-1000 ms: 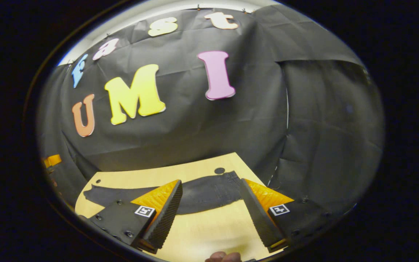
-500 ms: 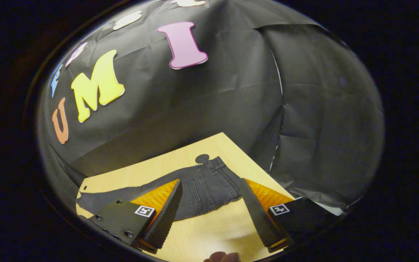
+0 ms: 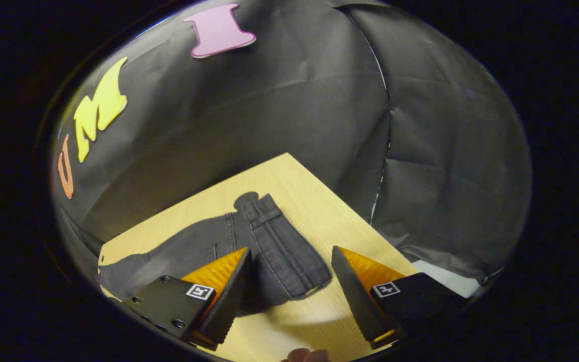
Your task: Grasp the waist and the cuffs of the jeans and fold them to make the two legs overlap; first hold the waist and fold one-third of the jeans toward the cuffs, then hold the cuffs and fold the remaining one-third in the same direction to finish folding.
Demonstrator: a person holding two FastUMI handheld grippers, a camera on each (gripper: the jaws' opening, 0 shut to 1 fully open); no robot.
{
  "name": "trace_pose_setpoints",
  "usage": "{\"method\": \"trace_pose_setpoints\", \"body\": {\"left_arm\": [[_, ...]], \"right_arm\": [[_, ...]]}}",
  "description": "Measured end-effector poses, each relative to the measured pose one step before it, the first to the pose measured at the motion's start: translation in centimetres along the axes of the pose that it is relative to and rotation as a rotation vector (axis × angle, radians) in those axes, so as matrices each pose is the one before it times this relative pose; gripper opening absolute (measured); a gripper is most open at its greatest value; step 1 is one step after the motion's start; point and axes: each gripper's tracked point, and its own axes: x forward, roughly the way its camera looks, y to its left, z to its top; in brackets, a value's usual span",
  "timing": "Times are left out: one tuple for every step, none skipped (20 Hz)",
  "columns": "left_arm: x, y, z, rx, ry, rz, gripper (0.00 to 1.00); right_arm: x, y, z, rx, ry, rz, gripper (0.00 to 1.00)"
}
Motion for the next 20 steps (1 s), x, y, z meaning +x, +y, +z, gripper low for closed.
{"method": "trace_pose_setpoints", "body": {"left_arm": [[-0.019, 0.306, 0.025, 0.00046, -0.00096, 0.00478, 0.99], [0.071, 0.271, -0.215, -0.00116, 0.00346, 0.00392, 0.98], [0.049, 0.264, -0.141, -0.00803, 0.00293, 0.00266, 0.99], [0.036, 0.085, -0.002, -0.01394, 0.00146, 0.00208, 0.99], [-0.078, 0.190, -0.059, -0.01271, 0.00174, 0.00194, 0.98], [-0.189, 0.386, -0.037, -0.01053, -0.00002, 0.00514, 0.99], [-0.199, 0.330, 0.022, -0.01015, -0.00505, 0.00303, 0.99], [-0.191, 0.478, -0.156, -0.00825, -0.00214, 0.00592, 0.99], [-0.257, 0.613, -0.230, -0.00660, 0.00054, 0.01053, 0.99], [-0.233, 0.775, -0.366, -0.01195, 0.00604, 0.01166, 0.98], [-0.328, 0.663, -0.456, -0.01782, 0.01315, 0.01091, 0.98], [-0.322, 0.619, -0.137, -0.01701, 0.00178, 0.01124, 0.99], [-0.102, 0.525, -0.041, -0.01660, -0.00021, 0.00366, 0.99], [-0.218, 0.530, -0.111, -0.01301, -0.00335, 0.00378, 0.99], [-0.080, 0.649, -0.230, -0.00782, -0.00014, 0.00248, 0.99], [-0.038, 0.852, -0.246, -0.00499, -0.00114, 0.00627, 0.98], [-0.101, 0.842, -0.176, -0.00433, -0.00015, 0.00462, 0.98], [-0.228, 0.930, -0.080, -0.00425, -0.00377, 0.00757, 0.99], [0.010, 0.875, -0.035, -0.00703, -0.00260, 0.00492, 0.99], [0.001, 0.754, 0.055, -0.00550, -0.00276, 0.00333, 0.99]], "right_arm": [[0.191, 0.217, 0.585, -0.02113, -0.01766, 0.00746, 0.98], [0.624, -0.121, -0.818, -0.02897, 0.02096, -0.00343, 0.93], [-0.107, 0.153, 0.036, -0.03361, -0.00788, -0.00036, 0.97], [0.051, 0.032, -0.127, -0.02352, 0.00662, -0.00653, 0.91], [-0.081, 0.281, -0.161, -0.00587, 0.00936, 0.01143, 0.87], [-0.060, 0.378, -0.121, 0.00836, 0.00747, 0.01419, 0.78], [0.163, 0.390, -0.234, 0.01185, 0.01248, 0.00544, 0.68], [0.046, 0.130, 0.274, 0.00813, -0.00251, -0.00211, 0.59], [0.065, -0.172, -0.141, 0.01054, 0.01121, -0.00035, 0.49], [-0.059, 0.151, 0.006, 0.02777, 0.01870, 0.01385, 0.40], [0.219, -0.124, 0.076, 0.03605, 0.01630, 0.00492, 0.32], [-0.288, -0.178, 0.222, 0.04308, 0.00850, 0.00626, 0.23], [-0.620, 0.207, -0.047, 0.02093, 0.03158, -0.00448, 0.09], [-0.792, 0.001, 0.342, -0.01178, 0.00128, -0.01019, 0.09], [-0.670, -0.064, 0.527, -0.00933, 0.00395, -0.01674, 0.05], [-0.792, 0.080, -0.430, -0.02905, -0.00803, -0.01424, 0.01], [-0.476, 0.518, 0.687, -0.03238, -0.01318, -0.01049, 0.01], [-0.707, 0.466, 0.694, -0.02710, -0.01372, -0.00599, 0.00], [-0.816, 0.721, 0.718, -0.01788, -0.01478, 0.00369, 0.01], [-0.965, 0.749, 0.450, -0.01126, -0.01710, 0.00975, 0.01]]}}
